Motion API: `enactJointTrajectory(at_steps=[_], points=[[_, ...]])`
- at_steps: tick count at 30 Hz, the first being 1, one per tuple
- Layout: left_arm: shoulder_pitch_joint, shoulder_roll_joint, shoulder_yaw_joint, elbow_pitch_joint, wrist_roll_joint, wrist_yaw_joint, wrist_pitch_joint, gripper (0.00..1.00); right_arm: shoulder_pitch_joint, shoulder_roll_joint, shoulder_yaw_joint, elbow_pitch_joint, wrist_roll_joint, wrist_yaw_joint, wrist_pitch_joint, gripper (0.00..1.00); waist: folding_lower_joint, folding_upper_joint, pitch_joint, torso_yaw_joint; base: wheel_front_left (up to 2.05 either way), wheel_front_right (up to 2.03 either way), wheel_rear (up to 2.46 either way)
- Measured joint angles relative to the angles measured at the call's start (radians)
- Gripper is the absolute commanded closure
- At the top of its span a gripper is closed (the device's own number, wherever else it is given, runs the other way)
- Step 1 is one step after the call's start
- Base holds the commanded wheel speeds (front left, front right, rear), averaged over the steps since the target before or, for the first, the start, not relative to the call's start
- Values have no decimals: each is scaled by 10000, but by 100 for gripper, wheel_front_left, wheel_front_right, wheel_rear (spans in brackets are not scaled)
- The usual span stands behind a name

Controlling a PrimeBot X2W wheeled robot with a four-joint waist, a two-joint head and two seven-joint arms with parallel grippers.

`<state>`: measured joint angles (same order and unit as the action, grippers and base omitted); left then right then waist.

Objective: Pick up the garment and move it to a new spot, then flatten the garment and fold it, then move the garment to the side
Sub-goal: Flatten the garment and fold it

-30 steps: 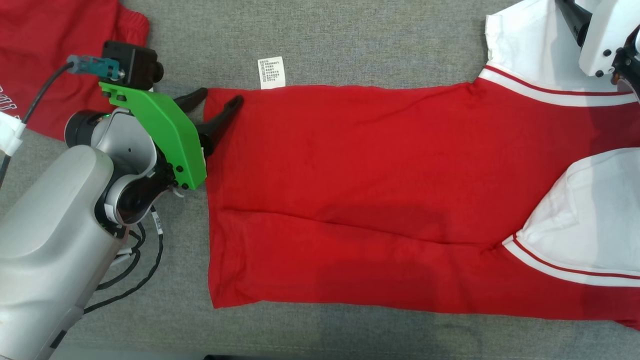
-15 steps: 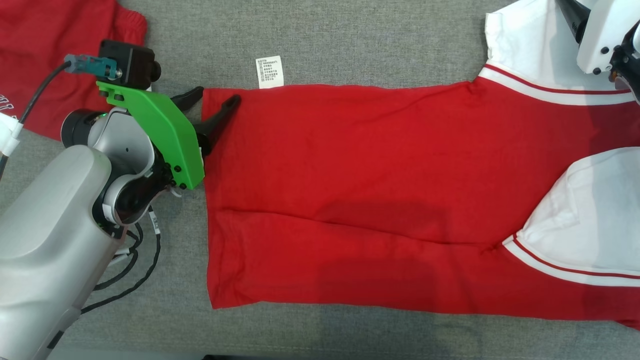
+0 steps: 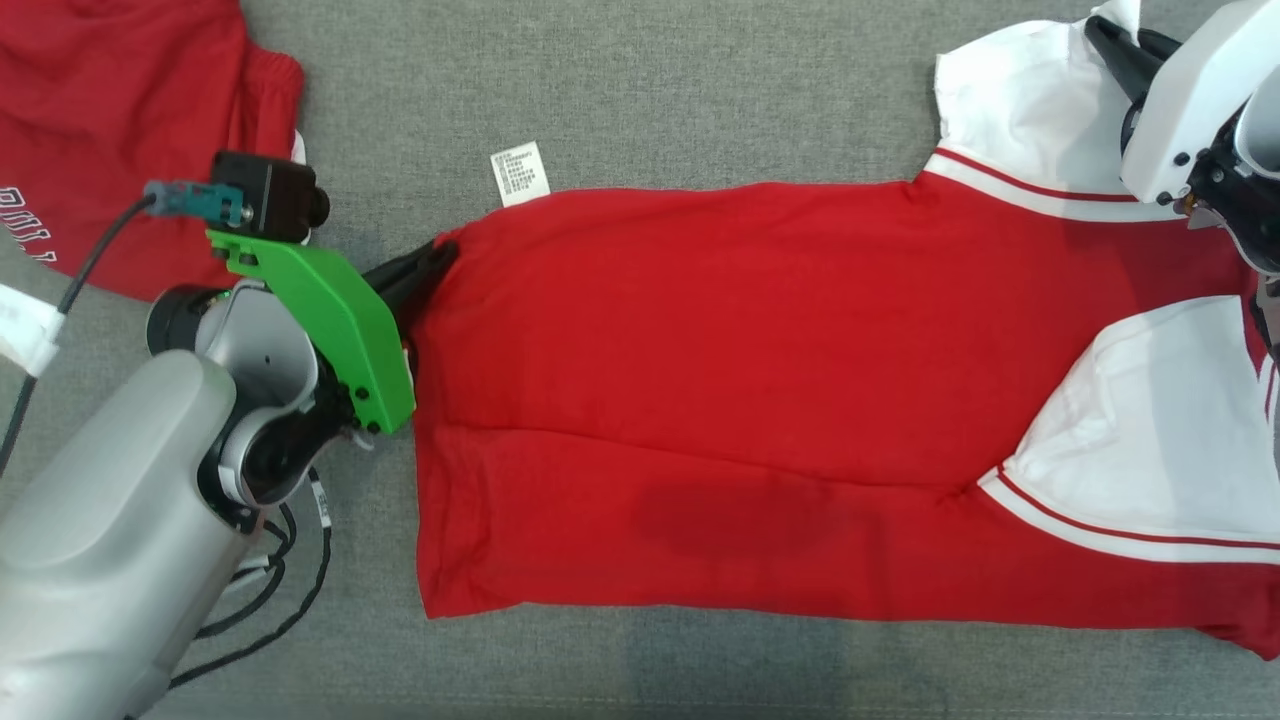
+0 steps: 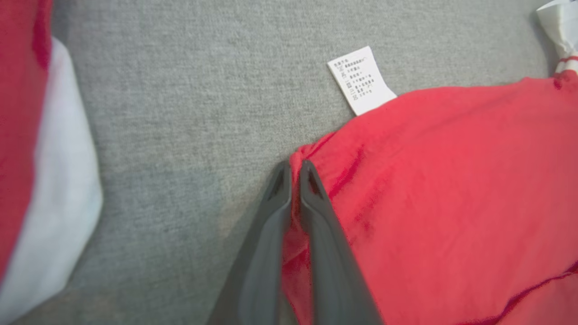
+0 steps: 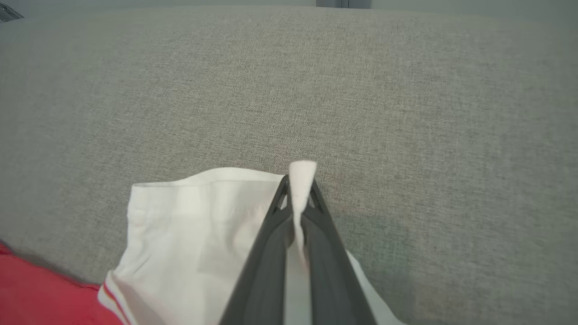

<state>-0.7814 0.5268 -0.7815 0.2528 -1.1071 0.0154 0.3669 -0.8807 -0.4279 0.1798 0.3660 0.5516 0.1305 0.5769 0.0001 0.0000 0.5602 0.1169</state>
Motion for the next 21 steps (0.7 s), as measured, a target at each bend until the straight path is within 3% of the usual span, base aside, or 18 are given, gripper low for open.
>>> enactJointTrajectory(at_steps=[13,17,21], points=[[2116,1020,259,-2169,-6,510,-1210,100,3337,-1177,-807,-3087,1501,0,-1039,100,0,0,-1769,-340,0,0,0],[2964,1430,236,-2924,-8,786,-1444,100,5097,-1158,-1486,-4464,1718,2,-1032,100,0,0,-2265,-526,0,0,0],[3928,1578,316,-3382,-150,1076,-1965,100,7175,-750,-2173,-5639,1716,2,-895,100,-1,0,-2592,-782,0,0,0]])
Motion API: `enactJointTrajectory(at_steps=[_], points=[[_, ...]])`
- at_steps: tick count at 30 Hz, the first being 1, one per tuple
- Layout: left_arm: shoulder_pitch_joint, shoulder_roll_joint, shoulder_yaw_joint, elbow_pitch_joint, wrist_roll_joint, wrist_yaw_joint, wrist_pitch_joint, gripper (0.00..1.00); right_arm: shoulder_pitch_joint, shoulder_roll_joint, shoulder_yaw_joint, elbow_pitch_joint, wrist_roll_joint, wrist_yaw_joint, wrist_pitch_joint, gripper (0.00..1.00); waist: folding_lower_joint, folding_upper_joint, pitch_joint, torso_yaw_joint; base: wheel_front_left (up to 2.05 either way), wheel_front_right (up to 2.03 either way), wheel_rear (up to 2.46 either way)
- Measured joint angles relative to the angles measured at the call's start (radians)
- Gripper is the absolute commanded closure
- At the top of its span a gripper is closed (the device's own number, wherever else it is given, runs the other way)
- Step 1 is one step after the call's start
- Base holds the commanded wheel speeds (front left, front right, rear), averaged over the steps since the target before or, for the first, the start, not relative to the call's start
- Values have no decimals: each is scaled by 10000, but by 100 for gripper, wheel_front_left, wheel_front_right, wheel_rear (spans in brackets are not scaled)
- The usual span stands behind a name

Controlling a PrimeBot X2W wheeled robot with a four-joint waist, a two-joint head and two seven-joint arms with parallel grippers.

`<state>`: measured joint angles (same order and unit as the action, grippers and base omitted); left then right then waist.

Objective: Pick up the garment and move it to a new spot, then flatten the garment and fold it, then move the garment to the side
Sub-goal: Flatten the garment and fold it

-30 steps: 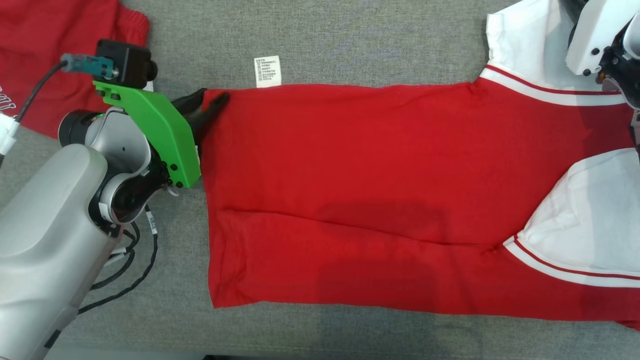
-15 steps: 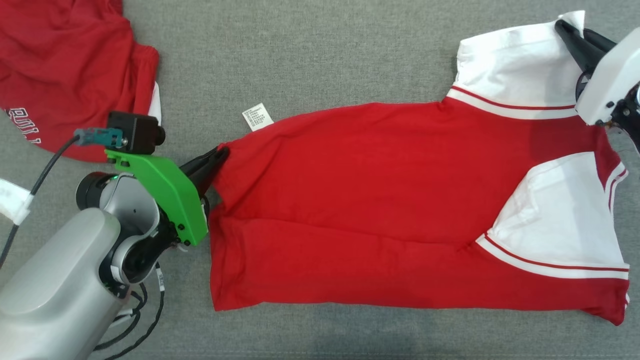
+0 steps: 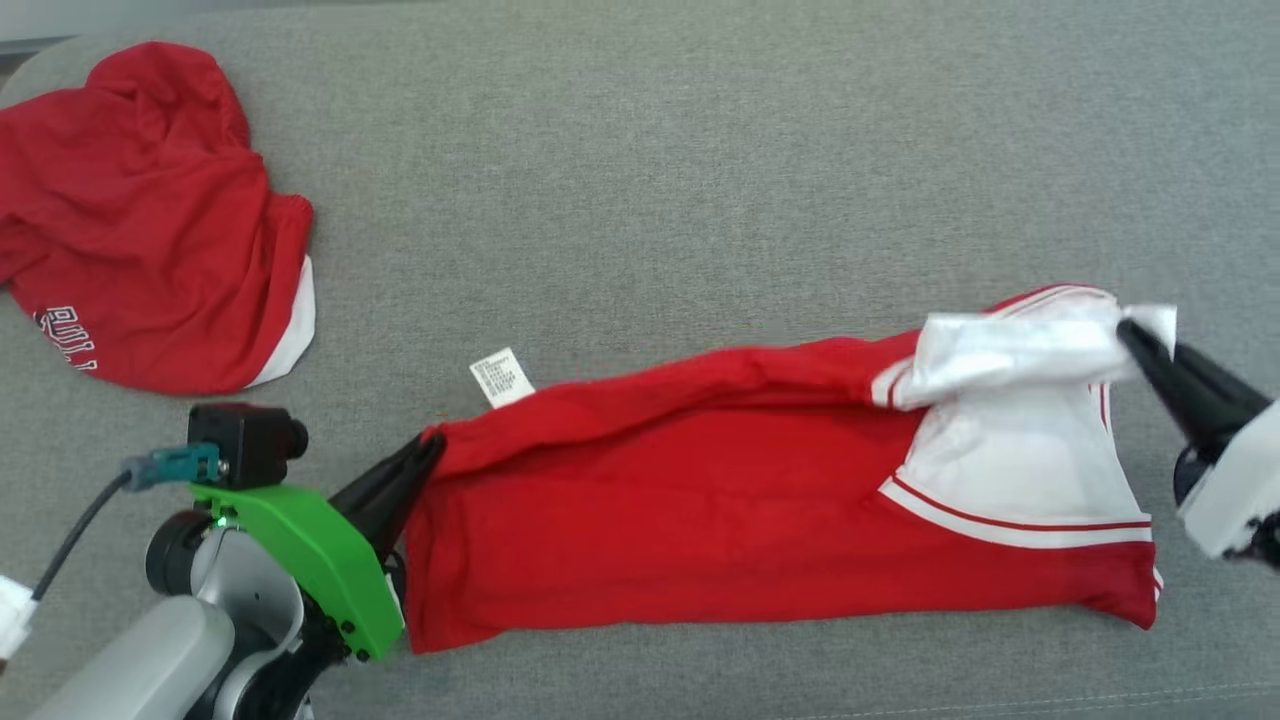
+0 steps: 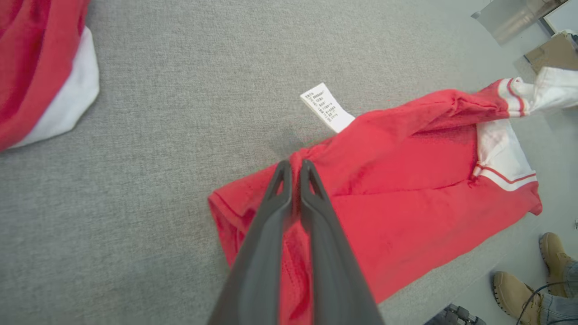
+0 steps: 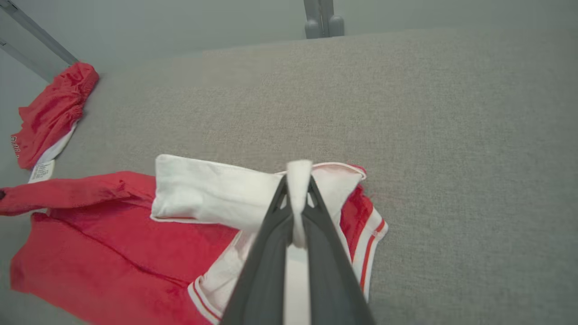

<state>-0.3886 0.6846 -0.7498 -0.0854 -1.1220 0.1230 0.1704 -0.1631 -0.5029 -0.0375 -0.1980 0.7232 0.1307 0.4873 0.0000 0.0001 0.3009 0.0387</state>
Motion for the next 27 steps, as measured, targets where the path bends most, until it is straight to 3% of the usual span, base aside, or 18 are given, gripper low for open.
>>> enactJointTrajectory(at_steps=[5,13,14,15,16,20,27], points=[[988,-36,12,171,-217,81,-606,100,1656,683,-192,-462,-4,-2,-2,100,0,0,-136,-363,0,0,0],[1664,-336,-81,790,-441,67,-1143,100,1902,986,387,150,-414,0,-272,100,0,0,-209,-782,0,0,0],[1692,-341,-111,932,-372,105,-1202,89,1895,943,499,276,-500,-2,-267,86,0,-1,-227,-794,0,0,0],[1718,-336,-184,1051,-217,105,-1204,54,1894,872,617,359,-573,-2,-224,13,0,0,-245,-796,0,0,0],[1747,-364,-240,1179,-182,107,-1220,3,1892,809,700,408,-621,0,-213,0,0,0,-260,-790,0,0,0],[1777,-364,-165,1425,368,226,-2057,0,1880,462,520,303,-717,-2,-56,0,0,0,-336,-755,0,0,0],[2395,307,610,579,1250,1369,-3691,0,1567,-27,-656,-786,-767,-2,1365,0,0,0,-379,-889,0,0,0]])
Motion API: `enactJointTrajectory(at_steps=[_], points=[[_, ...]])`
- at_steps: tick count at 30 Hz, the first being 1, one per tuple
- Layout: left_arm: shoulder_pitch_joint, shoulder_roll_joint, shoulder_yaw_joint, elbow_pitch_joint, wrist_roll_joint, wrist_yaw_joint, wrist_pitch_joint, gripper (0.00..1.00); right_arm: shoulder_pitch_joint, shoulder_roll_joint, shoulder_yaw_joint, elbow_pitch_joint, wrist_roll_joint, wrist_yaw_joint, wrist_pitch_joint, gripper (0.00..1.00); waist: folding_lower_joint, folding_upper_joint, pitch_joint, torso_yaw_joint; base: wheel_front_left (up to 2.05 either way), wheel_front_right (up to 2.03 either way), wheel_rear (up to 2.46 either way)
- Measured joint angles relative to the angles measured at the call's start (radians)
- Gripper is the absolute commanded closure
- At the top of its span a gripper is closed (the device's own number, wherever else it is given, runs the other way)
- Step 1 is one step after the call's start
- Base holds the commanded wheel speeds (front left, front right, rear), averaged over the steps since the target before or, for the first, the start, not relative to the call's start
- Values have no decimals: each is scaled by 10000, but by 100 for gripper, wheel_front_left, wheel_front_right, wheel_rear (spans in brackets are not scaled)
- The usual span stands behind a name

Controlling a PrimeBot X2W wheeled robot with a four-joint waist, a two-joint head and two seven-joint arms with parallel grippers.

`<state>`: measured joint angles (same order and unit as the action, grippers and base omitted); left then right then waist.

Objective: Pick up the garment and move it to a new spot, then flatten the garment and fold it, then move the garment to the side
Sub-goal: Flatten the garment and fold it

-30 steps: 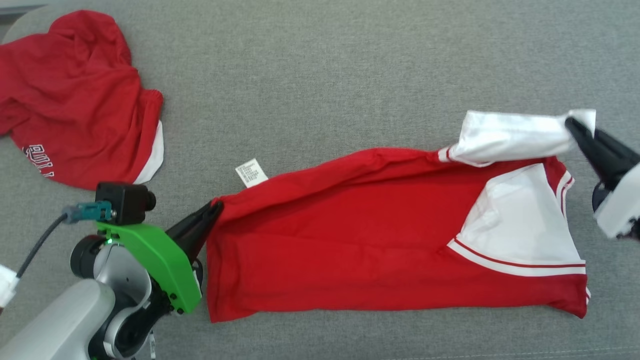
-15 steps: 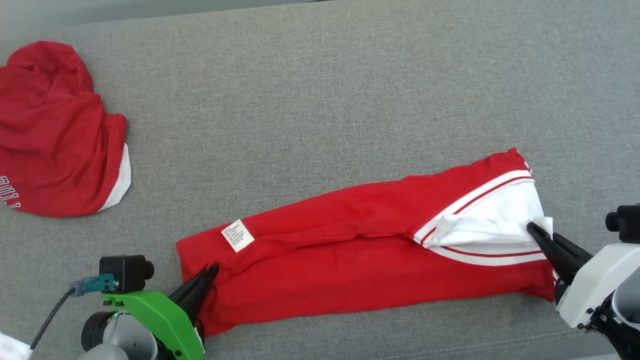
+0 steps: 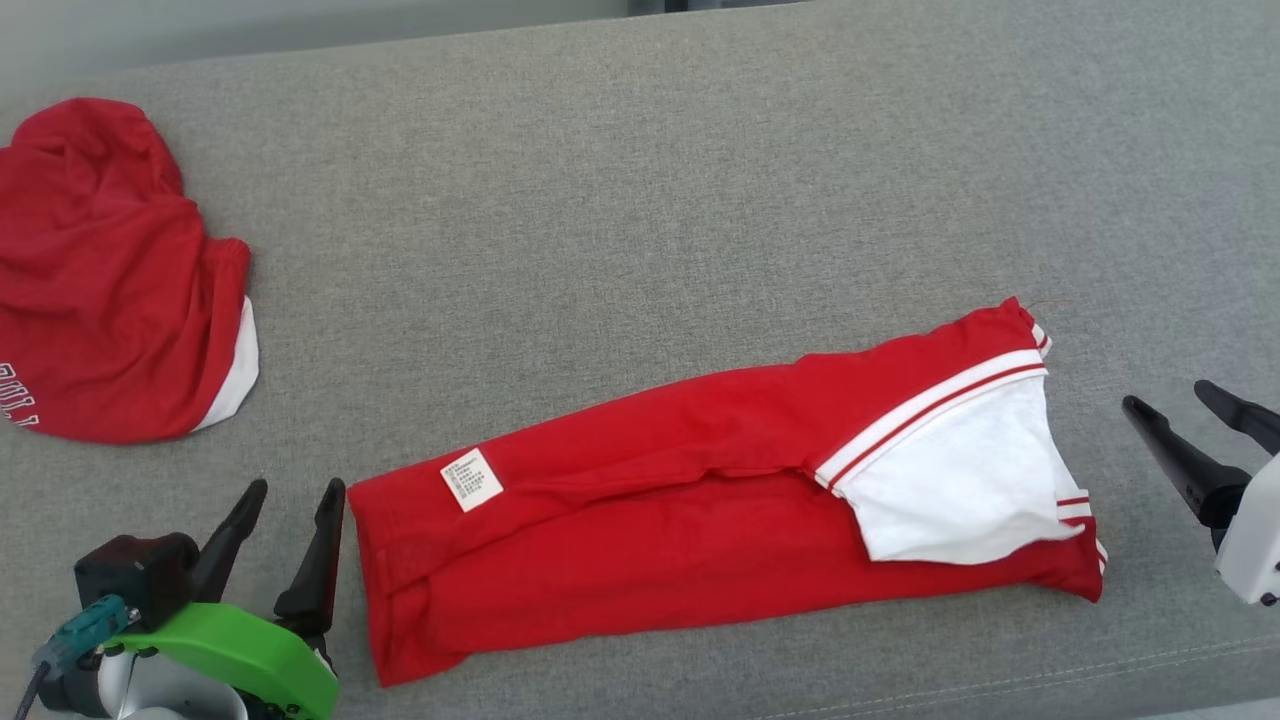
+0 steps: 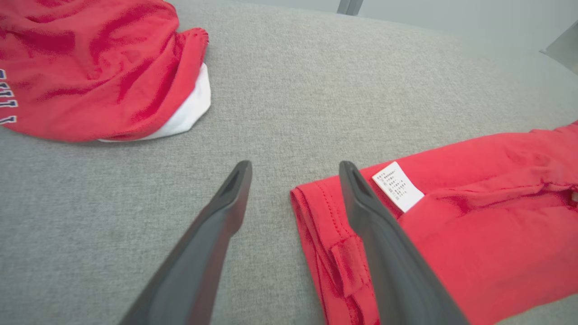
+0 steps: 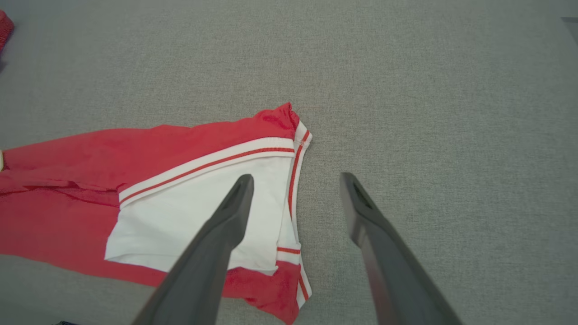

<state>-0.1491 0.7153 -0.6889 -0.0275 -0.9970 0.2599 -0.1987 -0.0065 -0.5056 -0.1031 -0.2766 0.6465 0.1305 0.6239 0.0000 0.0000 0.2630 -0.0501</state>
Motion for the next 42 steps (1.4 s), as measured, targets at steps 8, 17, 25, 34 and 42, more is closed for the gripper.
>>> enactJointTrajectory(at_steps=[8,17,25,34,42], points=[[61,-343,619,-514,980,502,-579,0,-663,84,100,968,-729,2,1143,0,0,0,282,382,0,0,0],[44,-1703,1446,130,2069,-566,-637,0,-1070,888,174,3394,-999,0,600,0,0,0,576,1173,0,0,0],[382,-2357,2217,663,2972,-1216,-637,0,-1527,1076,558,4416,-155,-38,205,100,0,0,423,1496,0,0,0],[1088,-3057,3461,1221,3423,-2119,-639,0,-1843,798,309,5172,1634,8,378,100,0,0,-281,1202,0,0,0],[1376,-3542,3906,1599,3791,-2660,-639,0,-1257,-267,-2414,6397,1661,2,717,100,0,1,-963,977,0,0,0]])
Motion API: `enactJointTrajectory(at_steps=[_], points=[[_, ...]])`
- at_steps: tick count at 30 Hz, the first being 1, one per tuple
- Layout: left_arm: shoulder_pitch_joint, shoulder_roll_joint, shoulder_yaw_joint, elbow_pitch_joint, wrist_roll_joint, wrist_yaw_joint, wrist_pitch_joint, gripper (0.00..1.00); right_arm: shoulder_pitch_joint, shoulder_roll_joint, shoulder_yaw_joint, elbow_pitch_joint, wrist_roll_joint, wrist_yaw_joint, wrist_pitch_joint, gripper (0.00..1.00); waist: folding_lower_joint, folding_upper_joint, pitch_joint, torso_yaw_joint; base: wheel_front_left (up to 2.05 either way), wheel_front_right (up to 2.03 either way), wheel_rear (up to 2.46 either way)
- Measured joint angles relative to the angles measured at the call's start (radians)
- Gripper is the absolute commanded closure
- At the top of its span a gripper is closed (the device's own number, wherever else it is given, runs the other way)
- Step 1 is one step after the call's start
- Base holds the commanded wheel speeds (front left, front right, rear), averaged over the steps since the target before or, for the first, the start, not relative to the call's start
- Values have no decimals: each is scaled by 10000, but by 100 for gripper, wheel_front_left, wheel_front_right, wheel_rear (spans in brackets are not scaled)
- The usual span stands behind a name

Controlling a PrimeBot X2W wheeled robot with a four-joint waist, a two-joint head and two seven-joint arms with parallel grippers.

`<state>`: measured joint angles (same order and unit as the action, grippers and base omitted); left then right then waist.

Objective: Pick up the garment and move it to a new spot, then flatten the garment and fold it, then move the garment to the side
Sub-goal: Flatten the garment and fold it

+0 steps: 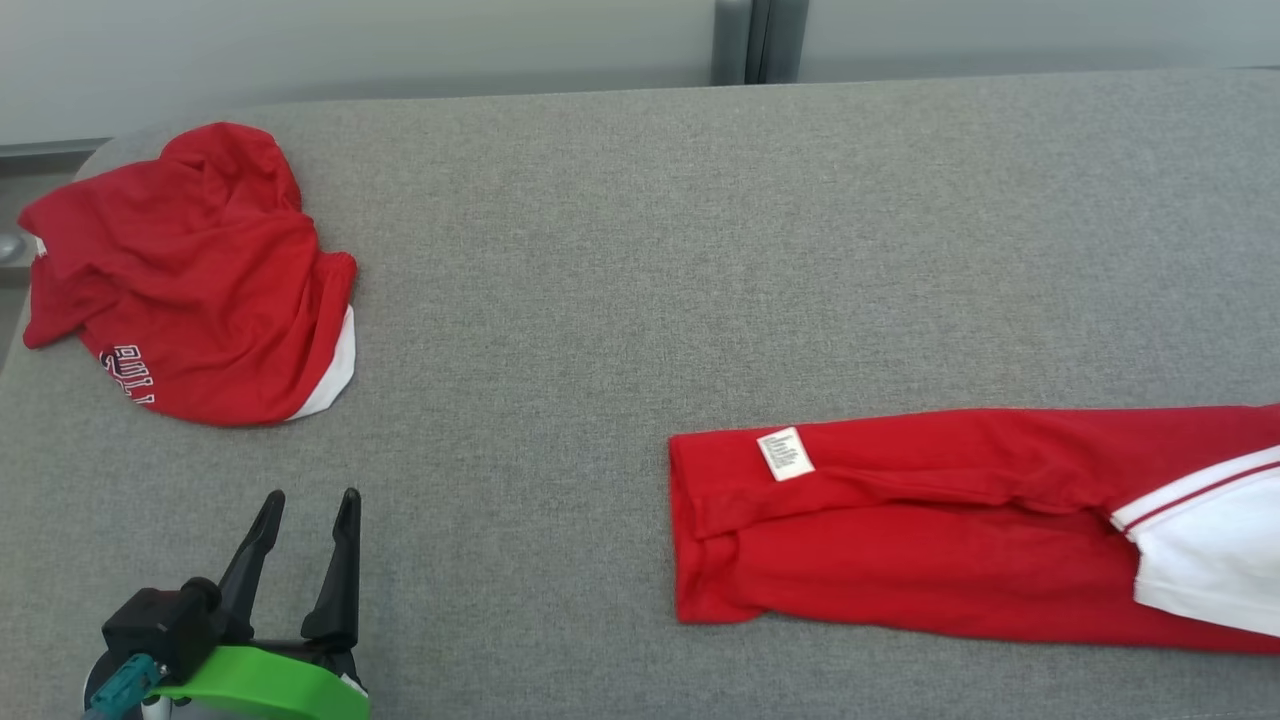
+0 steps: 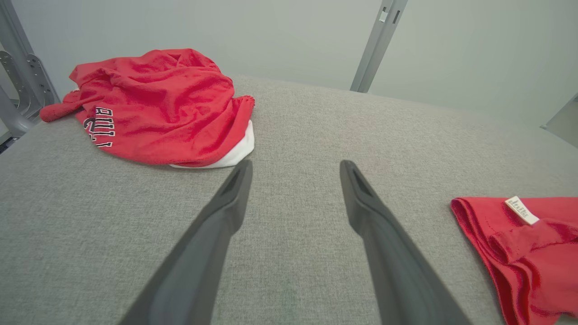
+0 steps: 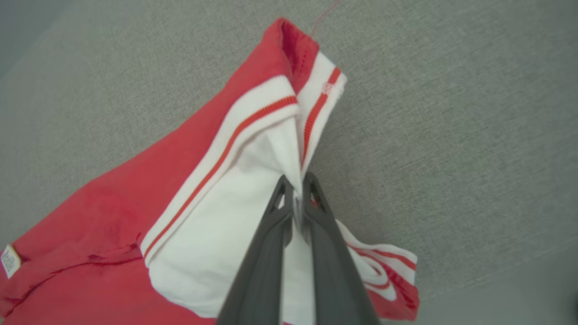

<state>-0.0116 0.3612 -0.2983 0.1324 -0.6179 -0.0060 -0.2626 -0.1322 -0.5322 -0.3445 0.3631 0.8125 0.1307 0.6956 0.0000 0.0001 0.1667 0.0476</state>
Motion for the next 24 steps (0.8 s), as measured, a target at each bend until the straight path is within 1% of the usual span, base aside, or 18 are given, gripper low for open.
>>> enactJointTrajectory(at_steps=[2,4,6,8,10,13,15,16,18,20,22,24], points=[[100,-33,50,104,69,-92,0,0,46,-100,-619,-29,-79,0,178,100,0,0,-107,-30,0,0,0],[199,-71,115,201,130,-163,0,0,51,-79,-955,-416,-6,-2,443,100,0,0,-192,-63,0,0,0],[239,-142,215,274,174,-203,0,0,56,234,-1012,-1183,370,-2,825,100,0,0,-249,-101,0,0,0],[275,-217,360,320,205,-261,0,0,229,644,-698,-2082,681,-2,1246,100,0,0,-285,-155,0,0,0],[319,-238,424,360,209,-307,0,0,489,951,-134,-3177,961,-2,1501,100,0,0,-276,-239,0,0,0],[324,-267,499,362,251,-355,-2,0,830,1641,1118,-4874,1267,-2,1628,100,0,0,-209,-396,0,0,0],[322,-261,568,378,276,-353,0,0,1023,1918,2151,-5762,1114,0,1547,100,0,-1,-139,-508,0,0,0],[316,-267,575,382,291,-357,0,0,1027,2123,2623,-6011,1003,-4,1415,100,1,0,-99,-572,0,0,0],[269,-276,535,414,295,-380,0,0,991,2516,3599,-6297,769,-2,1126,100,0,0,14,-679,0,0,0],[146,-278,464,466,330,-391,15,0,744,2865,4506,-6228,368,-2,784,100,0,0,160,-766,0,0,0],[-24,-291,418,506,355,-426,17,0,435,3317,5254,-5860,-121,-4,290,100,0,0,307,-846,0,0,0],[-151,-311,362,610,370,-470,31,0,173,3751,5833,-5241,-539,-2,-219,100,0,-1,450,-910,0,0,0]])
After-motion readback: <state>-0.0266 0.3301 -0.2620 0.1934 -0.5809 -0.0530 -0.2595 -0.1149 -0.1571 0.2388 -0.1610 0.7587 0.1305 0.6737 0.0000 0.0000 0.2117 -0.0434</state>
